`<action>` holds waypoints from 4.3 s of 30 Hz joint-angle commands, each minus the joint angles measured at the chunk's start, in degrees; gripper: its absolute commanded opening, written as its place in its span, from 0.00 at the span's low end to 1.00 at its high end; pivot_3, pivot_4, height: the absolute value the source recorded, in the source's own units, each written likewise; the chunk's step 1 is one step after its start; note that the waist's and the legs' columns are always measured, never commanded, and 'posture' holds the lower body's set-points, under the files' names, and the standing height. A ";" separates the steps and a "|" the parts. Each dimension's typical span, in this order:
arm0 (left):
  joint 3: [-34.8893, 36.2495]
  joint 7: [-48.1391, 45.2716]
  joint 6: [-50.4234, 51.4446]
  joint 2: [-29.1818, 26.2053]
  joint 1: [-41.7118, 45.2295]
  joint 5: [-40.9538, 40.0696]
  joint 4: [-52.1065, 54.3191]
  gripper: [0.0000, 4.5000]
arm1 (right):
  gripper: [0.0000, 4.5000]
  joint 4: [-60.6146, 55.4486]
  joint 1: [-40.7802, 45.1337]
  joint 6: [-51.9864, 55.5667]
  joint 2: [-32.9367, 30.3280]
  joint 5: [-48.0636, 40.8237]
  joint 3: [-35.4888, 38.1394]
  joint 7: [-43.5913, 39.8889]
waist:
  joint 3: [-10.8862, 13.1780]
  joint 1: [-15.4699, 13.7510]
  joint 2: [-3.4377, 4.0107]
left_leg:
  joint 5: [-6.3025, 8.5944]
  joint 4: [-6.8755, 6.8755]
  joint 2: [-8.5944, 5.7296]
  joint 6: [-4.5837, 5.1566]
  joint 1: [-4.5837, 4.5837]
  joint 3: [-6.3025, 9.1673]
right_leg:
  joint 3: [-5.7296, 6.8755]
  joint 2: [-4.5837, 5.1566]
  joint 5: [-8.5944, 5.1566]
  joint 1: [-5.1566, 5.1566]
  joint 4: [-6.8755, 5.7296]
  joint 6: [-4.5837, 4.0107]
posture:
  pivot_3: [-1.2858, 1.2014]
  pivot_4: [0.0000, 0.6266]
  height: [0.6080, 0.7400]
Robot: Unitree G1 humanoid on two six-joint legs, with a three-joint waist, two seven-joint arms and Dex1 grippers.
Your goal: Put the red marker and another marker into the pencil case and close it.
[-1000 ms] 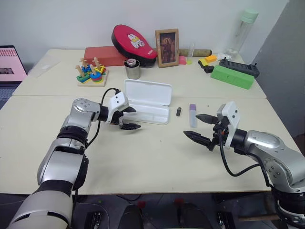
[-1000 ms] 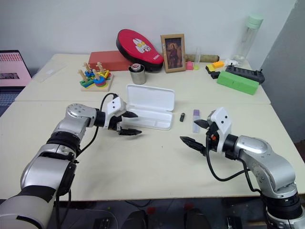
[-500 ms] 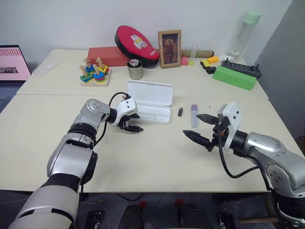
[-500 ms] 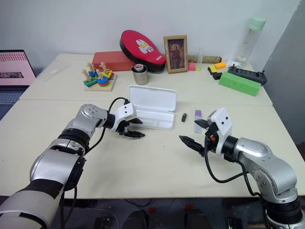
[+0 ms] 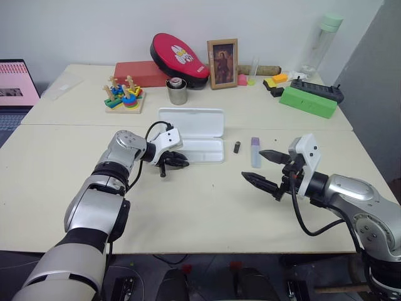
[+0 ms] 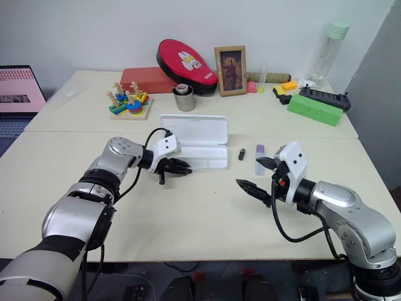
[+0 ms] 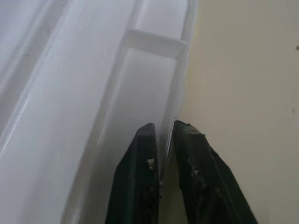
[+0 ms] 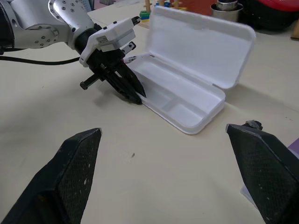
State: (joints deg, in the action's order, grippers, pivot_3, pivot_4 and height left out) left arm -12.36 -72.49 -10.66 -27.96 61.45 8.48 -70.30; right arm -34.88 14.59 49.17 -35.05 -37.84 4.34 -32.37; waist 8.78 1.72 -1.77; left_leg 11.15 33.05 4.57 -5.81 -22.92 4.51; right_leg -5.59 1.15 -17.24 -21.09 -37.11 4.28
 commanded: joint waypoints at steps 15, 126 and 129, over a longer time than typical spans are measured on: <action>1.24 -16.71 4.03 -4.79 -12.18 -6.29 25.88 0.01 | 1.00 -3.22 -0.68 -0.29 -1.91 -3.75 3.26 -0.78 | -0.01 0.11 0.02 | -0.01 -0.03 0.01 0.01 0.00 0.01 | 0.01 0.00 0.00 -0.01 -0.01 -0.02 | 0.52 0.24 1.00; 13.38 29.55 27.12 -5.96 -8.03 -9.83 9.20 0.09 | 1.00 9.24 27.79 -3.34 5.39 -4.45 -3.56 -2.71 | -0.02 0.00 0.09 | -0.03 0.25 0.01 0.05 0.01 0.04 | 0.04 0.00 0.08 -0.02 -0.25 0.06 | 0.52 0.24 1.00; 13.56 30.01 26.52 -6.40 -8.12 -9.73 9.86 0.09 | 1.00 9.38 27.51 -3.56 5.18 -4.31 -3.54 -3.04 | -0.02 0.01 0.08 | -0.03 0.25 0.01 0.05 0.00 0.04 | 0.04 0.00 0.08 -0.02 -0.25 0.06 | 0.52 0.24 1.00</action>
State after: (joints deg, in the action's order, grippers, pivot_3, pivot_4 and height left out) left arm 0.83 -43.01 16.65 -34.05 53.78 -1.59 -60.97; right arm -23.63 41.98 46.45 -29.16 -41.69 -1.16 -34.96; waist 8.76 1.73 -1.68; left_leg 11.12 33.30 4.58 -5.76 -22.92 4.55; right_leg -5.55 1.15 -17.16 -21.11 -37.35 4.34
